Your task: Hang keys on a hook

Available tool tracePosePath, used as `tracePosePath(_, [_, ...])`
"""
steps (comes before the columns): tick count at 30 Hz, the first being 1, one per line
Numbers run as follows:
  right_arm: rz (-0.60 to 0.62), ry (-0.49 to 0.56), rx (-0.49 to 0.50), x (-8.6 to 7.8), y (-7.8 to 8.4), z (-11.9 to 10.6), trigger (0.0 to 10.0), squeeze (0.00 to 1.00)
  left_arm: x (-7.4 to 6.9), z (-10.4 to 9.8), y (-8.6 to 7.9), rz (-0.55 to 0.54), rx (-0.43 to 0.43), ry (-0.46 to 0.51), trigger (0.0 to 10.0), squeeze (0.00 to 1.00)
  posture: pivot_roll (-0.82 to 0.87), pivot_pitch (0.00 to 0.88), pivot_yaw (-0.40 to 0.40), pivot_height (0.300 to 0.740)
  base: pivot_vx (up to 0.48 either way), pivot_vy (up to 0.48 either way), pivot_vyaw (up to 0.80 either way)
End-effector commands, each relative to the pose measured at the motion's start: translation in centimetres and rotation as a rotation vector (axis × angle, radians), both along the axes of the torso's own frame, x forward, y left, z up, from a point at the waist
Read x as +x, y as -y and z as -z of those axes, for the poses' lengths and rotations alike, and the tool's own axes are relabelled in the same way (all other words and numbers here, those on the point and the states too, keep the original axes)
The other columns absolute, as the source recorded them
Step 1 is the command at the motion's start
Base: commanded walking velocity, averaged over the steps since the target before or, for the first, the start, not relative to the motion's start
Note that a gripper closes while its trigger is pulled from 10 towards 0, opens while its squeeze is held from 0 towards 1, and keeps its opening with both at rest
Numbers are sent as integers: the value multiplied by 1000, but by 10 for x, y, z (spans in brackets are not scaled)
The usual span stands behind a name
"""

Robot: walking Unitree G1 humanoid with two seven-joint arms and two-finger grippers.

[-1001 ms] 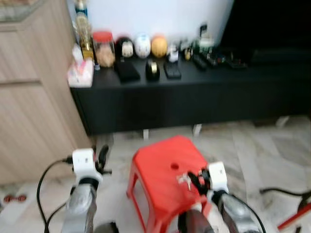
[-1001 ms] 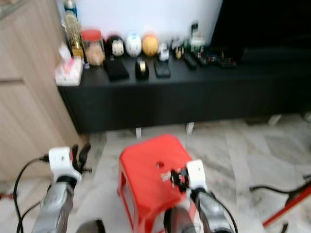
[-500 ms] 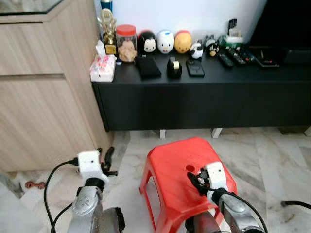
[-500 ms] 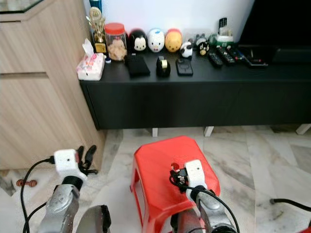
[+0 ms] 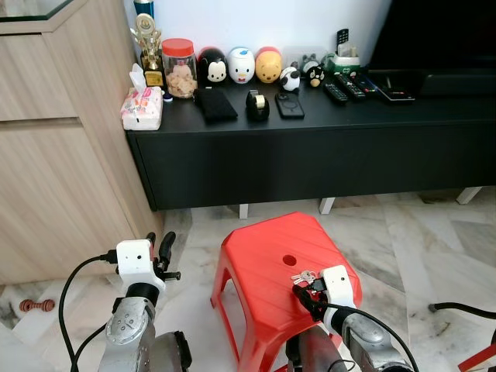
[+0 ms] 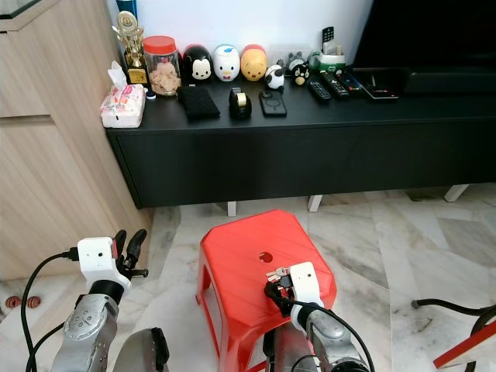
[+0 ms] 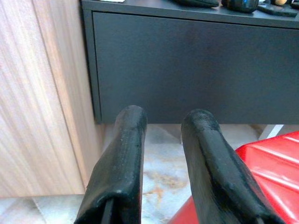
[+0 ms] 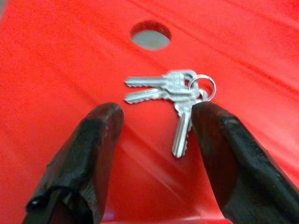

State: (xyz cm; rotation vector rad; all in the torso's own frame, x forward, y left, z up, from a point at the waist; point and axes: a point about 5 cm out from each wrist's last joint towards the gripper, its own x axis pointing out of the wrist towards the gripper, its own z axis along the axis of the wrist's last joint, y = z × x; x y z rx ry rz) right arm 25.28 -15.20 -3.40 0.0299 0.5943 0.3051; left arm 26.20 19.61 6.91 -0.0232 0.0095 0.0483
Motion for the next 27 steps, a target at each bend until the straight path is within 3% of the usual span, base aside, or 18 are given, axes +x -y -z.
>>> tracePosePath(1, [45,-35,5,-5,4,5,10000,0,0,0,1,5,9,-14,10000,0,-69,35,-62,577,0,0,0])
tracePosePath(15, [57,-93,-42,-13,4,14,9686,0,-4,3,2,12,33,-26,10000,0,-62,44,-70,577,0,0,0])
tracePosePath(16, [62,-96,-47,-13,4,14,235,0,-4,3,2,12,34,-26,10000,0,-60,43,-71,577,0,0,0])
tracePosePath(27, [56,-110,-69,-15,6,16,0,0,-3,3,2,10,38,-27,10000,0,-41,36,-82,577,0,0,0])
